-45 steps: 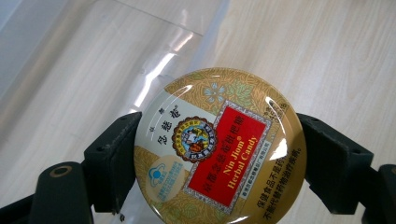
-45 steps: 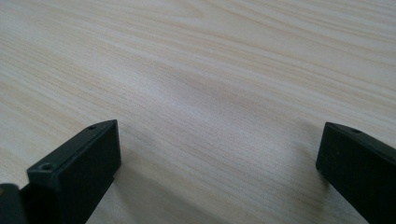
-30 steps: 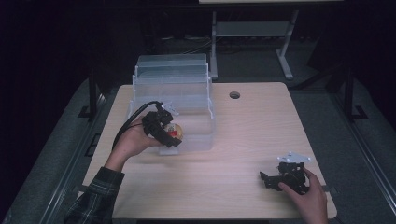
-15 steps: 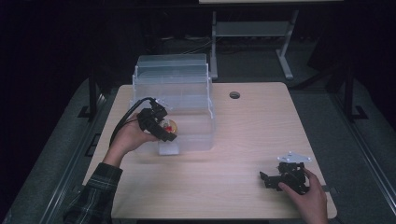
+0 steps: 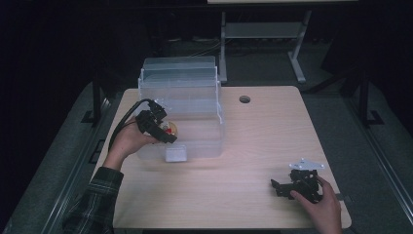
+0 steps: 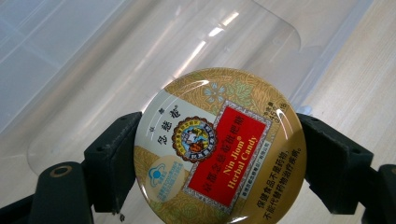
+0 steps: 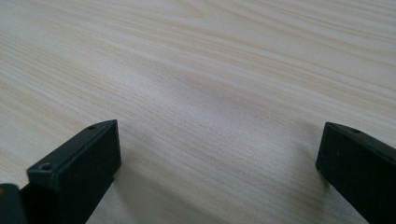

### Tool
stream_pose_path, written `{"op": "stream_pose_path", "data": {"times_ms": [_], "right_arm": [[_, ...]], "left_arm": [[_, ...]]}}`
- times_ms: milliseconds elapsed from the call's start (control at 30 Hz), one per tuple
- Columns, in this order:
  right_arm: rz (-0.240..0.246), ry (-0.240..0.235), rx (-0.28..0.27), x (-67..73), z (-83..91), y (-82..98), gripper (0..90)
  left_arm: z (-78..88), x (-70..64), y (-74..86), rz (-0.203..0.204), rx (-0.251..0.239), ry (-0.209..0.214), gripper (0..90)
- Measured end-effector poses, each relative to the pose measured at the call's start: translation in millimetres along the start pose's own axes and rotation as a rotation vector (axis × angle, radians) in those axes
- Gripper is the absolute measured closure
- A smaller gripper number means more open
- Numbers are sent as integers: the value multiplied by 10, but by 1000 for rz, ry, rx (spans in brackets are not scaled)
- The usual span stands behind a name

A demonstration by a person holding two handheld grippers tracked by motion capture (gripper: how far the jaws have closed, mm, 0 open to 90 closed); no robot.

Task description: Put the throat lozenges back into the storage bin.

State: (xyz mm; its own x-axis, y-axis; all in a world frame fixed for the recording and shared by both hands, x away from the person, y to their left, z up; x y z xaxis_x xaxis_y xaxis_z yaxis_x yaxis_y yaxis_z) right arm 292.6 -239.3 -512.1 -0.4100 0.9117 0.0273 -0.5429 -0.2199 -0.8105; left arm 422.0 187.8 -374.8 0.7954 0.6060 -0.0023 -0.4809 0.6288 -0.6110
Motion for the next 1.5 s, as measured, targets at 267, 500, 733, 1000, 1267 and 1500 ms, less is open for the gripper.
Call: {"op": "stream_pose_path", "data": {"times_ms": [267, 500, 733, 1000, 1267, 1500], "right_arm": [[0, 0, -1, 0, -2, -1, 0], [1, -1, -2, -1, -4, -2, 0], [1, -1, -2, 0, -4, -2, 0], [0, -1, -2, 0, -4, -3, 0], [0, -1, -2, 0, -5, -3, 0], [0, -1, -2, 0, -6, -4, 0]], "left_arm": [[48, 122, 32, 19, 8, -23, 196], [76, 201, 70, 34, 17, -40, 196], [102, 285, 120, 53, 21, -57, 196], [131, 362, 191, 71, 32, -80, 196], [168, 435, 258, 89, 30, -94, 196], [180, 489, 315, 99, 36, -101, 196]]}}
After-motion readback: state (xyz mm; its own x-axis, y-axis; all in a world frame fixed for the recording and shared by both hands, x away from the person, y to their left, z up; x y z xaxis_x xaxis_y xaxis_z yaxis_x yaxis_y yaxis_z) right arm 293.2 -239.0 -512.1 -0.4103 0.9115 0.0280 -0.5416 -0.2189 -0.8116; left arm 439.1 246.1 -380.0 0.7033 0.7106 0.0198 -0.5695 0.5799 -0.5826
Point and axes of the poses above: each handheld gripper's, and its own axes: z roughly backward along the jaws, y roughly out of its underside, x roughly to its left, the point moved 4 cm from there along -z, roughly forward along the jaws, and after that the axes turned 10 degrees about -x, right-handed, at the moved point
